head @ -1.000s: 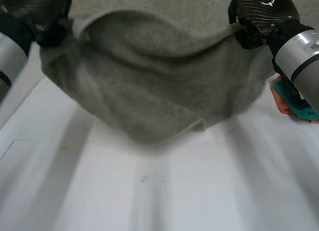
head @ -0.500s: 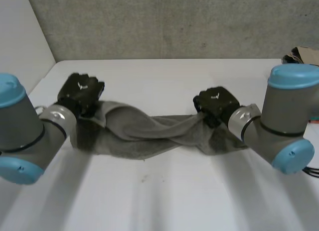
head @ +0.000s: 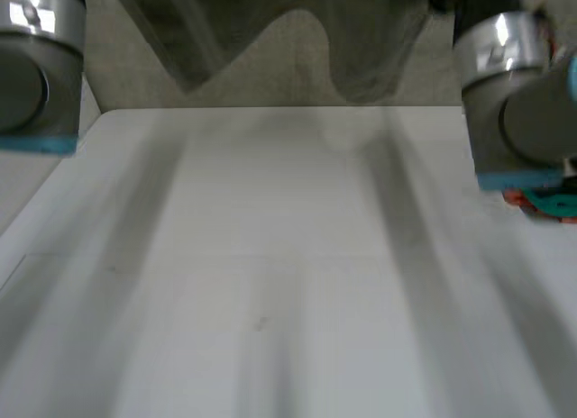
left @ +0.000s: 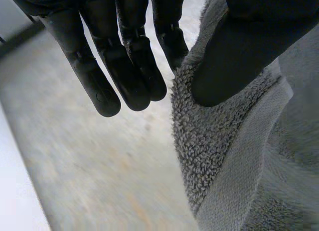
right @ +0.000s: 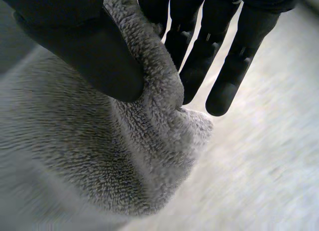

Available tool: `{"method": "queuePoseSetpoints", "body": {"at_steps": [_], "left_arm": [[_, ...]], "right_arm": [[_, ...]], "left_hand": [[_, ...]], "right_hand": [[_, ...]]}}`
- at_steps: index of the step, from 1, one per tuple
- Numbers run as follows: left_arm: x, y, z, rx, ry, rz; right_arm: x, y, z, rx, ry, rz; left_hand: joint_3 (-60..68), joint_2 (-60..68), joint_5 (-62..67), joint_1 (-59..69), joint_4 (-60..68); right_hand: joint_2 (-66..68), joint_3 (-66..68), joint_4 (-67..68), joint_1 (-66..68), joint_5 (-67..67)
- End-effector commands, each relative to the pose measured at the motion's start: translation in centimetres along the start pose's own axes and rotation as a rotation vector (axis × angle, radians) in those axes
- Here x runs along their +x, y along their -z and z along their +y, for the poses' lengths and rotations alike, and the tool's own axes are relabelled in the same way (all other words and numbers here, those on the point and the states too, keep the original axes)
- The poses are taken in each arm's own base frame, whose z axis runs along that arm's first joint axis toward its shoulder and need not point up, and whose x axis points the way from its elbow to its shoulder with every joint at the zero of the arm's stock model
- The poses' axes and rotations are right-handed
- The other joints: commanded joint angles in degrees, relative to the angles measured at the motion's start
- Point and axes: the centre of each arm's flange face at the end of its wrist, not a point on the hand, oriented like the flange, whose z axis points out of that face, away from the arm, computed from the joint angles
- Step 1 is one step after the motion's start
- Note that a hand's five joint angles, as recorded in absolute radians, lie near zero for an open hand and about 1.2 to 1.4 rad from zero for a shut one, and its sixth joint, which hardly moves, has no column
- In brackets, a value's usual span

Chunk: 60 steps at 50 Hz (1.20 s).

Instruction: Fold the laundry.

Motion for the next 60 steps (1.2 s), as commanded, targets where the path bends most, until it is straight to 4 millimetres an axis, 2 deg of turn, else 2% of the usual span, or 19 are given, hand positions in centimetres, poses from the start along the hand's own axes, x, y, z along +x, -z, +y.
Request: {"method": "queuePoseSetpoints", "body": {"at_steps": [1,4,5,7,9,12,16,17,20,22,28,31,32,37,43,50,56,58,60], "left_arm": [[3.4,9.5,3.7,-0.283,0.044,0.181],[4.2,12.3,4.7,-0.361,0.055,0.221],[4.7,13.9,5.2,-0.408,0.058,0.242],[5.0,15.3,5.6,-0.449,0.055,0.26],[5.5,17.3,6.1,-0.503,0.04,0.288],[5.7,18.5,6.2,-0.538,0.015,0.312],[6.0,20.0,6.3,-0.58,-0.037,0.353],[5.9,20.2,6.1,-0.585,-0.052,0.361],[5.6,19.9,5.5,-0.576,-0.066,0.356],[5.1,19.7,5.1,-0.574,-0.066,0.346],[4.4,19.4,4.7,-0.577,-0.07,0.333],[4.2,19.2,4.5,-0.573,-0.073,0.328],[4.2,19.1,4.4,-0.571,-0.073,0.327],[4.1,18.8,4.2,-0.561,-0.076,0.321],[4.1,18.7,4.1,-0.556,-0.063,0.317],[4.2,18.0,3.7,-0.543,-0.036,0.308],[4.0,15.7,1.9,-0.521,0.015,0.302],[4.1,15.1,1.3,-0.518,0.039,0.304],[4.1,14.2,0.6,-0.52,0.07,0.303]], "right_arm": [[-4.1,8.6,5.2,-0.387,-0.043,-0.242],[-5.0,10.8,6.0,-0.457,-0.052,-0.294],[-5.6,12.0,6.7,-0.494,-0.06,-0.327],[-6.5,13.4,7.5,-0.529,-0.073,-0.37],[-7.9,15.3,9.4,-0.594,-0.083,-0.425],[-8.7,16.4,10.6,-0.645,-0.092,-0.451],[-8.5,16.8,10.8,-0.695,-0.112,-0.469],[-8.4,16.9,10.6,-0.709,-0.114,-0.48],[-8.1,16.8,10.4,-0.735,-0.117,-0.491],[-7.5,16.3,10.3,-0.743,-0.118,-0.48],[-2.4,13.2,9.5,-0.818,-0.169,-0.399],[-1.0,12.5,9.4,-0.861,-0.187,-0.405],[0.1,11.9,9.6,-0.883,-0.193,-0.407],[1.8,10.8,10.8,-0.904,-0.216,-0.415],[1.3,12.2,12.4,-1.0,-0.199,-0.47],[-0.7,15.3,13.3,-1.069,-0.244,-0.526],[-2.4,18.0,14.6,-1.062,-0.335,-0.469],[-3.2,18.5,14.3,-1.048,-0.388,-0.446],[-5.3,19.2,12.7,-1.021,-0.491,-0.44]], "left_hand": [[11.56,11.36,14.64,14.73,11.2],[11.56,11.36,14.64,14.73,11.2],[11.56,11.36,14.64,14.73,11.2],[11.56,11.36,14.64,14.73,11.2],[11.56,11.36,14.64,14.73,11.2],[11.56,11.36,14.64,14.73,11.2],[11.56,11.36,14.64,14.73,11.2],[11.56,11.36,14.64,14.73,11.2],[11.56,11.36,14.64,14.73,11.2],[11.56,11.36,14.64,14.73,11.2],[11.56,11.36,14.64,14.73,11.2],[11.56,11.36,14.64,14.73,11.2],[11.56,11.36,14.64,14.73,11.2],[11.56,11.36,14.64,14.73,11.2],[11.56,11.36,14.64,14.73,11.2],[11.56,11.36,14.64,14.73,11.2],[11.56,11.36,14.64,14.73,11.2],[11.56,11.36,14.64,14.73,11.2],[11.56,11.36,14.64,14.73,11.2]], "right_hand": [[12.83,12.05,11.37,15.88,12.82],[12.83,12.05,11.37,15.88,12.82],[12.83,12.05,11.37,15.88,12.82],[12.83,12.05,11.37,15.88,12.82],[12.83,12.05,11.37,15.88,12.82],[12.83,12.05,11.37,15.88,12.82],[12.83,12.05,11.37,15.88,12.82],[-6.43,-7.21,-7.88,-3.37,-6.43],[-38.79,-39.56,-40.24,-35.73,-38.79],[-46.8,-47.57,-48.25,-43.74,-46.8],[-50.7,-51.47,-52.15,-47.64,-50.7],[-50.36,-51.14,-51.81,-47.3,-50.36],[-49.86,-50.64,-51.31,-46.8,-49.86],[-44.82,-45.59,-46.27,-41.76,-44.82],[-41.28,-42.05,-42.73,-38.22,-41.28],[-37.07,-37.85,-38.52,-34.01,-37.07],[-41.08,-41.86,-42.53,-38.02,-41.08],[-46.63,-47.4,-48.08,-43.57,-46.63],[-55.39,-56.17,-56.84,-52.33,-55.39]]}}
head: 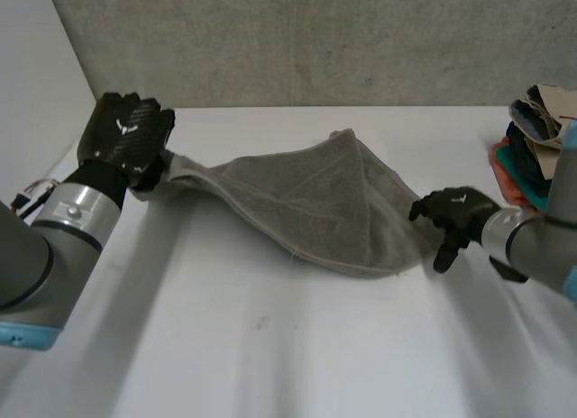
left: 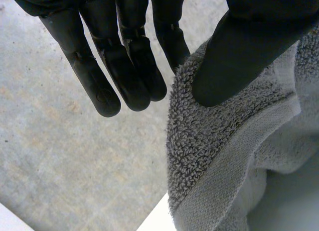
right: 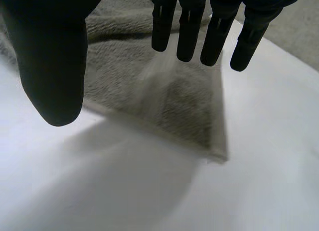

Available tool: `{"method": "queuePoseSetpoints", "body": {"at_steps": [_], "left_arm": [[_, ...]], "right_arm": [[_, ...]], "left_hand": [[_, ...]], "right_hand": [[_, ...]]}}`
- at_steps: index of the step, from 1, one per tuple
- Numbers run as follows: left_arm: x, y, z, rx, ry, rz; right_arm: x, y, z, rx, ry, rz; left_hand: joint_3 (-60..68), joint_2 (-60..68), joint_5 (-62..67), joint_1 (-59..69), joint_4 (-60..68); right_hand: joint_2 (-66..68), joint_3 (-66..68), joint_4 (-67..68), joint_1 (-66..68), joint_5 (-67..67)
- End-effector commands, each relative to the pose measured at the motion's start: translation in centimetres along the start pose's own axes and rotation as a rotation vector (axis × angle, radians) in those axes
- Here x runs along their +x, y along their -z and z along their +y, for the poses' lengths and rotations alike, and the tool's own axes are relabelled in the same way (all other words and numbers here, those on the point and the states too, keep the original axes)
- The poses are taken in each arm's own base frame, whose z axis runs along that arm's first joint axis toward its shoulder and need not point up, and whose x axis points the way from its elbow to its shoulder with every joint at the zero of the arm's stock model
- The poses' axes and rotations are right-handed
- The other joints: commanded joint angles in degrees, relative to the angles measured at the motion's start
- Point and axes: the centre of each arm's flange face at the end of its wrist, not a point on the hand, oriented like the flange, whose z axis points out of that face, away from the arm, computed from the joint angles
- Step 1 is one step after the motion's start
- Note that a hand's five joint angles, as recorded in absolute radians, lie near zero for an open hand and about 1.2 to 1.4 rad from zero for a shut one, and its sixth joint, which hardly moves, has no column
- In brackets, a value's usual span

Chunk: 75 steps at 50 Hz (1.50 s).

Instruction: Fold the laundry.

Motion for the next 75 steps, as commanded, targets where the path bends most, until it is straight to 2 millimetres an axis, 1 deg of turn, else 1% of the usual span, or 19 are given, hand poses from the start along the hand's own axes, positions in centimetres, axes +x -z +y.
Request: {"method": "queuePoseSetpoints", "body": {"at_steps": [1,9,14,21,26,33,38,39,42,46,48,54,55,59,62,65,68,73,75], "left_arm": [[-0.5,-1.1,-3.4,0.021,0.084,0.026],[-0.8,-1.4,-7.6,0.099,0.13,0.04],[-1.8,-1.6,-9.6,0.145,0.173,-0.003],[-3.6,-1.2,-12.1,0.195,0.235,-0.078],[-4.3,-0.5,-13.6,0.232,0.253,-0.088],[-5.2,0.5,-15.0,0.264,0.26,-0.106],[-5.4,0.6,-14.8,0.256,0.258,-0.113],[-5.4,0.6,-14.7,0.251,0.257,-0.113],[-5.9,0.5,-14.1,0.229,0.252,-0.127],[-6.5,0.4,-12.5,0.169,0.247,-0.143],[-6.9,0.5,-11.0,0.115,0.243,-0.157],[-7.0,1.0,-6.9,-0.052,0.254,-0.163],[-6.5,1.2,-5.9,-0.1,0.258,-0.147],[-5.5,2.2,-3.8,-0.234,0.251,-0.11],[-5.0,2.9,-3.2,-0.301,0.229,-0.081],[-4.0,3.5,-1.5,-0.412,0.183,-0.023],[-3.0,3.5,0.6,-0.515,0.13,0.042],[-1.6,2.4,3.6,-0.592,0.071,0.111],[-1.1,0.8,4.7,-0.589,0.065,0.125]], "right_arm": [[-5.1,0.4,1.0,0.106,-0.201,-0.072],[-13.6,2.9,-0.5,0.169,-0.429,-0.27],[-15.4,1.8,-1.1,0.229,-0.482,-0.229],[-12.7,-0.9,-1.4,0.297,-0.439,0.027],[-7.9,-3.1,0.0,0.259,-0.348,0.162],[-5.4,-4.3,0.4,0.257,-0.329,0.196],[-3.9,-4.3,0.1,0.268,-0.328,0.217],[-3.2,-4.3,0.0,0.272,-0.334,0.232],[-1.4,-4.0,-0.5,0.289,-0.338,0.263],[1.2,-2.1,-3.2,0.364,-0.267,0.296],[2.8,0.4,-6.4,0.441,-0.15,0.32],[5.8,6.7,-11.0,0.457,0.185,0.417],[6.3,8.8,-12.6,0.454,0.276,0.457],[6.2,13.6,-15.4,0.411,0.415,0.506],[6.0,15.2,-16.0,0.36,0.437,0.486],[5.9,14.9,-15.5,0.309,0.435,0.452],[5.4,13.1,-14.3,0.225,0.457,0.39],[3.6,8.8,-11.7,0.108,0.531,0.292],[3.0,7.1,-10.9,0.07,0.538,0.28]], "left_hand": [[11.55,11.36,14.64,14.73,11.2],[11.55,11.36,14.64,14.73,11.2],[11.55,11.36,14.64,14.73,11.2],[11.55,11.36,14.64,14.73,11.2],[11.55,11.36,14.64,14.73,11.2],[11.55,11.36,14.64,14.73,11.2],[11.55,11.36,14.64,14.73,11.2],[11.55,11.36,14.64,14.73,11.2],[11.55,11.36,14.64,14.73,11.2],[11.55,11.36,14.64,14.73,11.2],[11.55,11.36,14.64,14.73,11.2],[11.55,11.36,14.64,14.73,11.2],[11.55,11.36,14.64,14.73,11.2],[11.55,11.36,14.64,14.73,11.2],[11.55,11.36,14.64,14.73,11.2],[11.55,11.36,14.64,14.73,11.2],[11.55,11.36,14.64,14.73,11.2],[11.55,11.36,14.64,14.73,11.2],[11.55,11.36,14.64,14.73,11.2]], "right_hand": [[-12.68,-12.59,-12.45,-12.75,-12.08],[-13.61,-13.52,-13.38,-13.68,-13.01],[-13.61,-13.52,-13.38,-13.68,-13.01],[-4.46,-4.37,-4.23,-4.53,-3.86],[3.44,3.54,3.68,3.38,4.05],[14.38,14.47,14.61,14.31,14.98],[42.24,42.33,42.47,42.17,42.84],[56.25,56.34,56.48,56.18,56.85],[56.39,56.48,56.62,56.32,56.99],[56.39,56.48,56.62,56.32,56.99],[56.39,56.48,56.62,56.32,56.99],[56.39,56.48,56.62,56.32,56.99],[56.39,56.48,56.62,56.32,56.99],[56.39,56.48,56.62,56.32,56.99],[56.39,56.48,56.62,56.32,56.99],[56.39,56.48,56.62,56.32,56.99],[56.39,56.48,56.62,56.32,56.99],[56.39,56.48,56.62,56.32,56.99],[56.39,56.48,56.62,56.32,56.99]]}}
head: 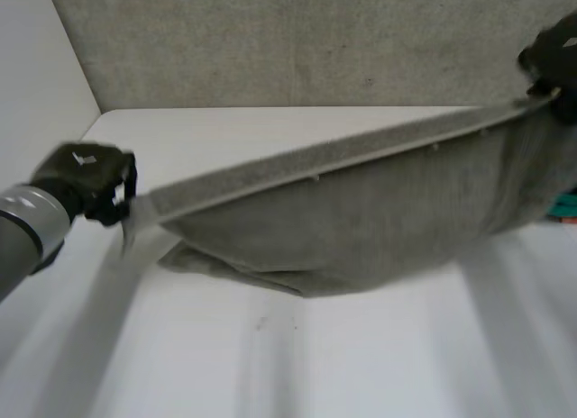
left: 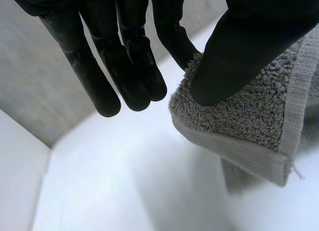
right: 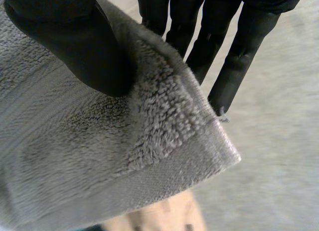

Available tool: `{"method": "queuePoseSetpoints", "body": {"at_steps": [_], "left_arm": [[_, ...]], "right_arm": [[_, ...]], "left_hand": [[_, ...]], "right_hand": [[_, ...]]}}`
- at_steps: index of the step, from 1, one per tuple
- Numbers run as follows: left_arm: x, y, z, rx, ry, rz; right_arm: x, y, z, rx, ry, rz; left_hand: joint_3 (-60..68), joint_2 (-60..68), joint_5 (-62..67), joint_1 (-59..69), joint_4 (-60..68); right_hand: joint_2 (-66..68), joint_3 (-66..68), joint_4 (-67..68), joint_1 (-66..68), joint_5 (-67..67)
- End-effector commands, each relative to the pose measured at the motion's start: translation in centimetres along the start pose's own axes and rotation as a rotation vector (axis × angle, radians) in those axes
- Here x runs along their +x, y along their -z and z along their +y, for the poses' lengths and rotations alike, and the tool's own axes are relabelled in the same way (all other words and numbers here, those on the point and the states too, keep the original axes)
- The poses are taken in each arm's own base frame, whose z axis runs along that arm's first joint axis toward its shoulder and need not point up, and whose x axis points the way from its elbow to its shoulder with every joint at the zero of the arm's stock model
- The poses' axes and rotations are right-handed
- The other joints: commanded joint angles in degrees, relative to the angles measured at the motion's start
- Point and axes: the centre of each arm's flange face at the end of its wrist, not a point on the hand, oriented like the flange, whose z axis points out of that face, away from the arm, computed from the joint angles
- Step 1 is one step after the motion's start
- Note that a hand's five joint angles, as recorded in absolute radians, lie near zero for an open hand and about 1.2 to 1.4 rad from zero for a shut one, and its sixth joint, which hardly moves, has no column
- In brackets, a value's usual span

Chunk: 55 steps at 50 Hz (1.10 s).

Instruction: Fold the laundry.

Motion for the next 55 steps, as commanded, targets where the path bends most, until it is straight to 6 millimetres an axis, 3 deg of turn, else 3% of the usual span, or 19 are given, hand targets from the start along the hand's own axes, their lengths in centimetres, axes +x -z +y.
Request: {"method": "queuePoseSetpoints", "body": {"at_steps": [1,6,10,11,14,15,19,23,25,33,34,37,38,44,49,50,53,55], "left_arm": [[1.5,-5.0,2.5,-0.086,-0.091,0.069],[2.3,-8.5,-0.6,0.061,-0.114,0.057],[0.4,-11.3,-5.8,0.311,-0.135,-0.064],[-0.7,-12.0,-8.3,0.431,-0.143,-0.132],[-2.5,-12.3,-12.2,0.611,-0.148,-0.241],[-3.4,-12.0,-14.5,0.721,-0.148,-0.301],[-5.4,-10.7,-18.7,0.934,-0.146,-0.42],[-5.7,-10.4,-19.4,0.984,-0.142,-0.435],[-5.5,-10.5,-19.0,0.966,-0.139,-0.421],[-5.4,-12.4,-12.0,0.731,-0.145,-0.351],[-5.0,-12.6,-10.2,0.681,-0.15,-0.315],[-3.4,-13.0,-7.3,0.612,-0.16,-0.231],[-2.4,-13.1,-5.2,0.563,-0.161,-0.178],[0.3,-12.8,0.9,0.397,-0.151,-0.054],[1.6,-11.6,4.8,0.259,-0.145,-0.002],[2.0,-10.8,6.0,0.202,-0.15,0.018],[1.8,-8.9,6.6,0.122,-0.177,0.033],[1.4,-6.3,7.1,0.018,-0.22,0.048]], "right_arm": [[-6.0,-4.2,2.9,-0.123,0.076,-0.147],[-6.3,-7.8,3.3,-0.094,0.068,-0.038],[-3.6,-10.6,0.9,0.092,0.008,0.196],[-2.0,-11.3,-0.4,0.196,-0.024,0.31],[1.4,-11.6,-3.5,0.424,-0.062,0.538],[2.3,-11.4,-4.3,0.476,-0.068,0.591],[4.7,-10.0,-7.1,0.658,-0.068,0.745],[4.1,-9.5,-7.4,0.662,-0.076,0.724],[3.4,-9.2,-7.5,0.649,-0.081,0.694],[-2.7,-9.9,-3.0,0.454,-0.079,0.448],[-3.8,-10.0,-2.0,0.418,-0.077,0.402],[-5.8,-10.4,0.0,0.354,-0.076,0.325],[-7.4,-10.8,1.3,0.314,-0.076,0.272],[-12.6,-12.0,6.1,0.158,-0.073,0.122],[-14.9,-11.2,8.8,0.011,-0.073,-0.009],[-15.2,-10.8,9.1,-0.014,-0.071,-0.032],[-16.1,-8.6,10.0,-0.122,-0.054,-0.144],[-16.0,-7.0,9.9,-0.164,-0.04,-0.19]], "left_hand": [[11.55,11.36,14.05,14.73,11.2],[11.55,11.36,14.05,14.73,11.2],[11.55,11.36,14.05,14.73,11.2],[11.55,11.36,14.05,14.73,11.2],[11.55,11.36,14.05,14.73,11.2],[11.55,11.36,14.05,14.73,11.2],[11.55,11.36,14.05,14.73,11.2],[11.55,11.36,14.05,14.73,11.2],[11.55,11.36,14.05,14.73,11.2],[11.55,11.36,14.05,14.73,11.2],[11.55,11.36,14.05,14.73,11.2],[11.55,11.36,14.05,14.73,11.2],[11.55,11.36,14.05,14.73,11.2],[11.55,11.36,14.05,14.73,11.2],[11.55,11.36,14.05,14.73,11.2],[11.55,11.36,14.05,14.73,11.2],[11.55,11.36,14.05,14.73,11.2],[11.55,11.36,14.05,14.73,11.2]], "right_hand": [[12.78,12.24,11.45,15.81,13.73],[12.78,12.24,11.45,15.81,13.73],[12.78,12.24,11.45,15.81,13.73],[12.78,12.24,11.45,15.81,13.73],[12.78,12.24,11.45,15.81,13.73],[12.78,12.24,11.45,15.81,13.73],[12.78,12.24,11.45,15.81,13.73],[12.78,12.24,11.45,15.81,13.73],[12.78,12.24,11.45,15.81,13.73],[12.78,12.24,11.45,15.81,13.73],[12.78,12.24,11.45,15.81,13.73],[12.78,12.24,11.45,15.81,13.73],[12.78,12.24,11.45,15.81,13.73],[12.78,12.24,11.45,15.81,13.73],[12.78,12.24,11.45,15.81,13.73],[12.78,12.24,11.45,15.81,13.73],[12.78,12.24,11.45,15.81,13.73],[12.78,12.24,11.45,15.81,13.73]]}}
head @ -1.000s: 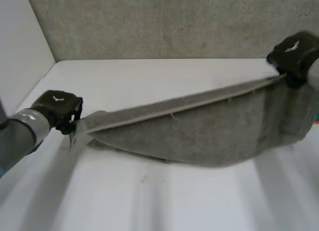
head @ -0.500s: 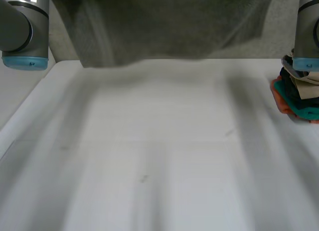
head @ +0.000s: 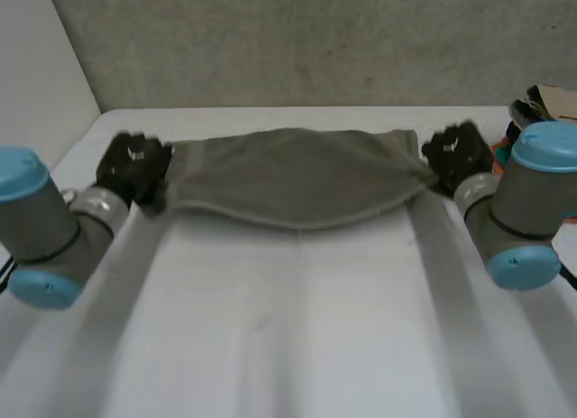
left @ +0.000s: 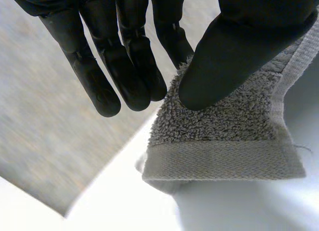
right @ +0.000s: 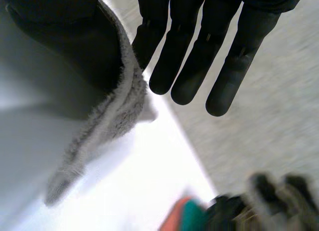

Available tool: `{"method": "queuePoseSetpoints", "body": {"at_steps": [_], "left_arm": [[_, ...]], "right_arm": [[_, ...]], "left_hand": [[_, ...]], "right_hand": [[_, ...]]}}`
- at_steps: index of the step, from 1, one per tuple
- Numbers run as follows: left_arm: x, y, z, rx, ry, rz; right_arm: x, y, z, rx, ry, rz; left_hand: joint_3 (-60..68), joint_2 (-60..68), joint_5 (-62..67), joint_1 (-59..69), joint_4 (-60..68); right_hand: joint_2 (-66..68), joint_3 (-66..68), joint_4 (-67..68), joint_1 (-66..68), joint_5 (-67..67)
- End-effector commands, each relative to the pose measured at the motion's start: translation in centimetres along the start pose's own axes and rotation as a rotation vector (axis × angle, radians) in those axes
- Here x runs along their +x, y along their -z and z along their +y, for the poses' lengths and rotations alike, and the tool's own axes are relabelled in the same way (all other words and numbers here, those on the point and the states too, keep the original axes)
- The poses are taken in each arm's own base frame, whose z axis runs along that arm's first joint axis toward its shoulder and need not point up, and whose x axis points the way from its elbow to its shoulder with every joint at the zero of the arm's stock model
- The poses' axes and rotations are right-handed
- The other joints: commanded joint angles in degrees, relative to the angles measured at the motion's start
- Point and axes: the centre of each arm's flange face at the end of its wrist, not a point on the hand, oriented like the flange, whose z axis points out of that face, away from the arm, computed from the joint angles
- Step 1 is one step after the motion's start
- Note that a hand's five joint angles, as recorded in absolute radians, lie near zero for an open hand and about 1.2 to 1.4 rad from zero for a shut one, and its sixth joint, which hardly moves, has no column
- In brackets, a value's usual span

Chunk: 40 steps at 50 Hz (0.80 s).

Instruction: Fold the laundry.

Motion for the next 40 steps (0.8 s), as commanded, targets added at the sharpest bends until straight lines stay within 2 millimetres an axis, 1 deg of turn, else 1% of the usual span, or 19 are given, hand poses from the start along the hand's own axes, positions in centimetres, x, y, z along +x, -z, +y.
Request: {"method": "queuePoseSetpoints", "body": {"at_steps": [1,2,3,4,5,6,7,10,12,16,19,23,25,27,29,30,33,34,40], "left_arm": [[0.2,6.9,1.3,-0.286,-0.077,0.098],[0.2,7.9,1.4,-0.329,-0.091,0.117],[0.3,10.4,1.4,-0.423,-0.115,0.169],[0.4,11.3,1.3,-0.457,-0.125,0.188],[0.6,12.5,1.4,-0.501,-0.133,0.218],[1.0,14.8,1.2,-0.575,-0.141,0.271],[1.3,15.9,1.1,-0.607,-0.142,0.306],[2.0,17.9,0.5,-0.629,-0.164,0.361],[2.0,17.7,0.3,-0.605,-0.182,0.35],[0.9,15.8,-0.2,-0.513,-0.218,0.269],[0.2,13.6,-0.7,-0.437,-0.233,0.203],[0.1,9.9,-0.6,-0.364,-0.185,0.159],[-0.2,8.7,-0.3,-0.364,-0.163,0.137],[-0.2,7.4,0.3,-0.382,-0.151,0.113],[-0.1,6.6,0.6,-0.392,-0.153,0.096],[0.2,6.1,0.6,-0.393,-0.158,0.089],[1.2,5.2,0.6,-0.394,-0.174,0.092],[1.5,4.5,0.7,-0.396,-0.18,0.086],[1.4,3.1,1.1,-0.421,-0.182,0.024]], "right_arm": [[-0.7,5.2,1.0,-0.221,0.036,-0.207],[0.0,7.2,0.1,-0.248,0.057,-0.238],[0.4,8.4,-0.3,-0.265,0.07,-0.257],[0.7,9.5,-0.5,-0.283,0.089,-0.278],[1.0,10.7,-0.4,-0.308,0.111,-0.3],[1.8,12.5,-0.2,-0.349,0.167,-0.333],[2.2,13.3,0.0,-0.366,0.196,-0.348],[2.9,15.0,0.6,-0.387,0.308,-0.378],[2.8,15.0,0.9,-0.385,0.341,-0.381],[2.6,13.3,1.8,-0.372,0.33,-0.337],[1.5,10.5,2.6,-0.345,0.312,-0.315],[0.2,8.2,0.9,-0.241,0.304,-0.282],[-0.1,7.2,0.5,-0.206,0.306,-0.264],[-1.1,5.4,0.2,-0.151,0.323,-0.24],[-1.4,4.1,0.3,-0.122,0.33,-0.212],[-1.6,2.6,0.2,-0.085,0.333,-0.175],[-2.0,1.2,0.3,-0.056,0.333,-0.147],[-2.4,0.1,0.3,-0.027,0.337,-0.13],[-4.2,-2.4,0.2,0.058,0.344,-0.124]], "left_hand": [[11.52,11.31,13.29,14.73,11.14],[11.52,11.31,13.29,14.73,11.14],[11.52,11.31,13.29,14.73,11.14],[11.52,11.31,13.29,14.73,11.14],[11.52,11.31,13.29,14.73,11.14],[11.52,11.31,13.29,14.73,11.14],[11.52,11.31,13.29,14.73,11.14],[11.52,11.31,13.29,14.73,11.14],[11.52,11.31,13.29,14.73,11.14],[11.52,11.31,13.29,14.73,11.14],[11.52,11.31,13.29,14.73,11.14],[11.52,11.31,13.29,14.73,11.14],[11.52,11.31,13.29,14.73,11.14],[11.52,11.31,13.29,14.73,11.14],[11.52,11.31,13.29,14.73,11.14],[11.52,11.31,13.29,14.73,11.14],[11.52,11.31,13.29,14.73,11.14],[11.52,11.31,13.29,14.73,11.14],[11.52,11.31,13.29,14.73,11.14]], "right_hand": [[12.78,12.05,11.45,15.81,12.92],[12.78,12.05,11.45,15.81,12.92],[12.78,12.05,11.45,15.81,12.92],[12.78,12.05,11.45,15.81,12.92],[12.78,12.05,11.45,15.81,12.92],[12.78,12.05,11.45,15.81,12.92],[12.78,12.05,11.45,15.81,12.92],[12.78,12.05,11.45,15.81,12.92],[12.78,12.05,11.45,15.81,12.92],[12.78,12.05,11.45,15.81,12.92],[12.78,12.05,11.45,15.81,12.92],[12.78,12.05,11.45,15.81,12.92],[12.78,12.05,11.45,15.81,12.92],[12.78,12.05,11.45,15.81,12.92],[12.78,12.05,11.45,15.81,12.92],[12.78,12.05,11.45,15.81,12.92],[12.78,12.05,11.45,15.81,12.92],[12.78,12.05,11.45,15.81,12.92],[12.78,12.05,11.45,15.81,12.92]]}}
